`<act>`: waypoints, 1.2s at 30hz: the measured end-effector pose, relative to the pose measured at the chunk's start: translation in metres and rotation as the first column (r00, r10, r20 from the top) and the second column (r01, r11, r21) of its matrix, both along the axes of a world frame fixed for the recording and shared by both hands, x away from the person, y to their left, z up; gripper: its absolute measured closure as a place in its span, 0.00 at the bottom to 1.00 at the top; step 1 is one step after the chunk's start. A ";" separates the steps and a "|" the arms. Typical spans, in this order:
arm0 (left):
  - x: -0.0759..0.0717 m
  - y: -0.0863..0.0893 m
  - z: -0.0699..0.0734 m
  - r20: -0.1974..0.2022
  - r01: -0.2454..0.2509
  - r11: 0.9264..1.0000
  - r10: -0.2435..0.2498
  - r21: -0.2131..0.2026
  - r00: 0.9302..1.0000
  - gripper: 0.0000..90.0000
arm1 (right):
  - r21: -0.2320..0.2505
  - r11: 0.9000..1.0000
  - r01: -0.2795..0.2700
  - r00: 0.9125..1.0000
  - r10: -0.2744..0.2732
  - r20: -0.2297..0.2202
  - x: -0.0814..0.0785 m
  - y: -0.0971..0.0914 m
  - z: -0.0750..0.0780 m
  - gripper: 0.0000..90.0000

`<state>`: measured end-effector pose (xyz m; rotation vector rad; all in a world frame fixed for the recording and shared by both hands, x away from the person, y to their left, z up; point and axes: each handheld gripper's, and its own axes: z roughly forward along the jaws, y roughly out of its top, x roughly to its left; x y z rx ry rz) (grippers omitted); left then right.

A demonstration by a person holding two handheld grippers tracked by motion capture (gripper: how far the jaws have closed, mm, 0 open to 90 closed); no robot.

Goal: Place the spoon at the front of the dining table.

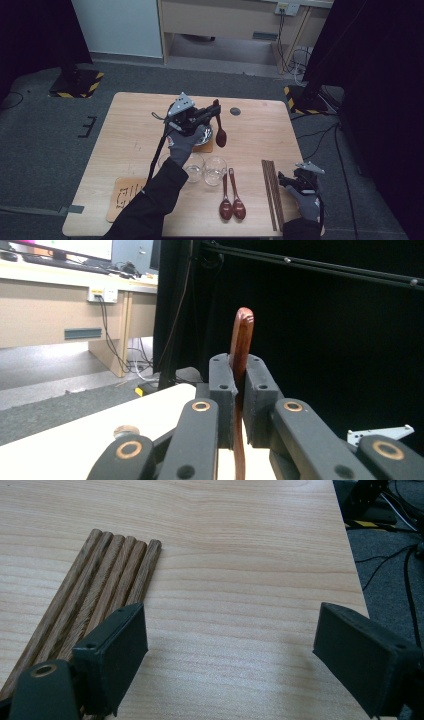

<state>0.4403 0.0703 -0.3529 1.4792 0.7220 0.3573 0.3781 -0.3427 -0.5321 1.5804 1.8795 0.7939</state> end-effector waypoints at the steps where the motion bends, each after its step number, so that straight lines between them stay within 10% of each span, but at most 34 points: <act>1: 0.001 0.002 0.000 0.000 -0.005 1.000 0.005 -0.002 1.000 0.93 | -0.001 1.000 -0.001 1.000 0.001 0.000 0.000 0.000 0.000 0.15; 36: 0.042 0.048 -0.018 -0.039 -0.171 0.985 0.171 0.010 0.984 0.93 | 0.035 0.999 0.014 1.000 -0.013 -0.020 0.001 -0.006 -0.006 0.15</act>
